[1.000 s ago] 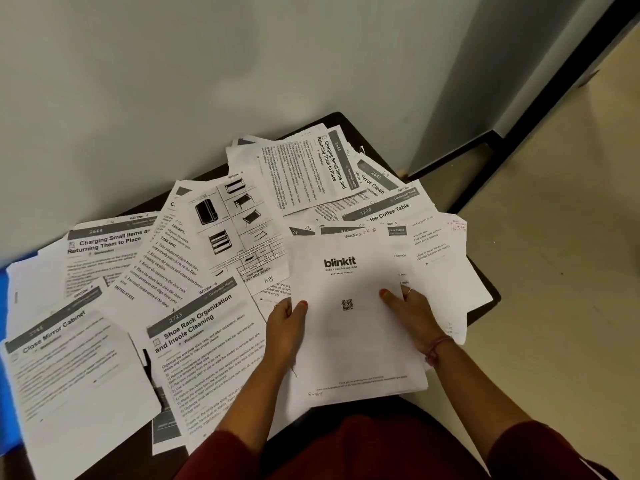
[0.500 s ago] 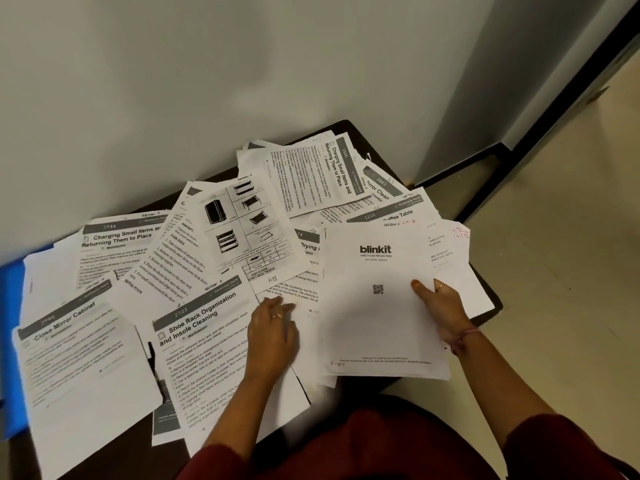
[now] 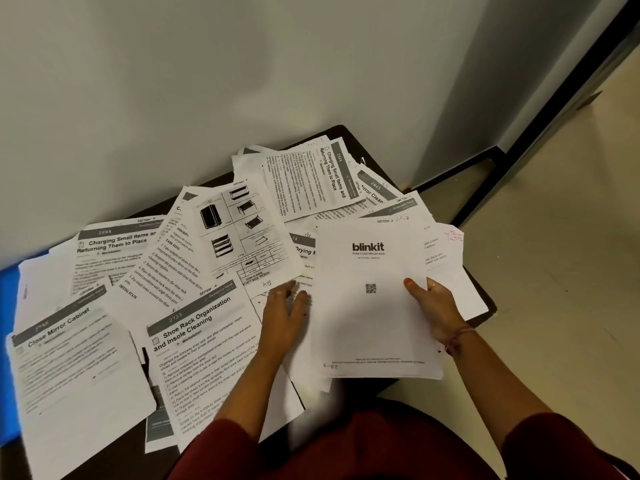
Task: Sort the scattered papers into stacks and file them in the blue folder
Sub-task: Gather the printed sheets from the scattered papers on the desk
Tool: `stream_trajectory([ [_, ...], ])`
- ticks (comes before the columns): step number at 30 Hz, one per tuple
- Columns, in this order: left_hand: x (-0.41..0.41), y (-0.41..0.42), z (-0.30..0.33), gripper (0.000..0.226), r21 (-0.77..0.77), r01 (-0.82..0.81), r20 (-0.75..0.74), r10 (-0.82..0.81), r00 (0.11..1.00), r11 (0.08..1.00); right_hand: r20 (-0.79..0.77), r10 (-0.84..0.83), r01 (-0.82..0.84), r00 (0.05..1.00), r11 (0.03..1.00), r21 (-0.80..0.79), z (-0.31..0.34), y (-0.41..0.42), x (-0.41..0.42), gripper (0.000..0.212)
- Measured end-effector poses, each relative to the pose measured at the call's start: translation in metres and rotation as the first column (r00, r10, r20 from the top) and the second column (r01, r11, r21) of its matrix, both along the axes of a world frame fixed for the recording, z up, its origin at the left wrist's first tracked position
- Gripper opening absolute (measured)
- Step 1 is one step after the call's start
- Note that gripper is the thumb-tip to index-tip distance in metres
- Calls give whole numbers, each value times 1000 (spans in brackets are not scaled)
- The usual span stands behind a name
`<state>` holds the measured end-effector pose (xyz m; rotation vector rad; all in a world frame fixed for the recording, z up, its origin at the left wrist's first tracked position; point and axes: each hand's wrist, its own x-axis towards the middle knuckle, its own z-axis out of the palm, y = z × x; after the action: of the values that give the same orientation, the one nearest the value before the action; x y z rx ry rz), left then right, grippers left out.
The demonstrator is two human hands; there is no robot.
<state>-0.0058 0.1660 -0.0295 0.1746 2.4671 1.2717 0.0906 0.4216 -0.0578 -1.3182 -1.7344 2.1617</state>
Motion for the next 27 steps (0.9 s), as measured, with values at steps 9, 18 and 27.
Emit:
stream_trajectory([
  [9, -44, 8, -7, 43, 232, -273, 431, 152, 889, 934, -58, 156, -157, 986, 988, -7, 7, -24, -47, 24],
  [18, -55, -21, -25, 28, 252, -465, 446, 325, 834, 848, -59, 152, -155, 987, 986, -64, 9, -32, -110, 19],
  [27, -57, -33, -38, 28, 232, -547, 490, 390, 780, 804, -14, -23, 20, 1000, 984, -180, 11, -9, -194, 23],
])
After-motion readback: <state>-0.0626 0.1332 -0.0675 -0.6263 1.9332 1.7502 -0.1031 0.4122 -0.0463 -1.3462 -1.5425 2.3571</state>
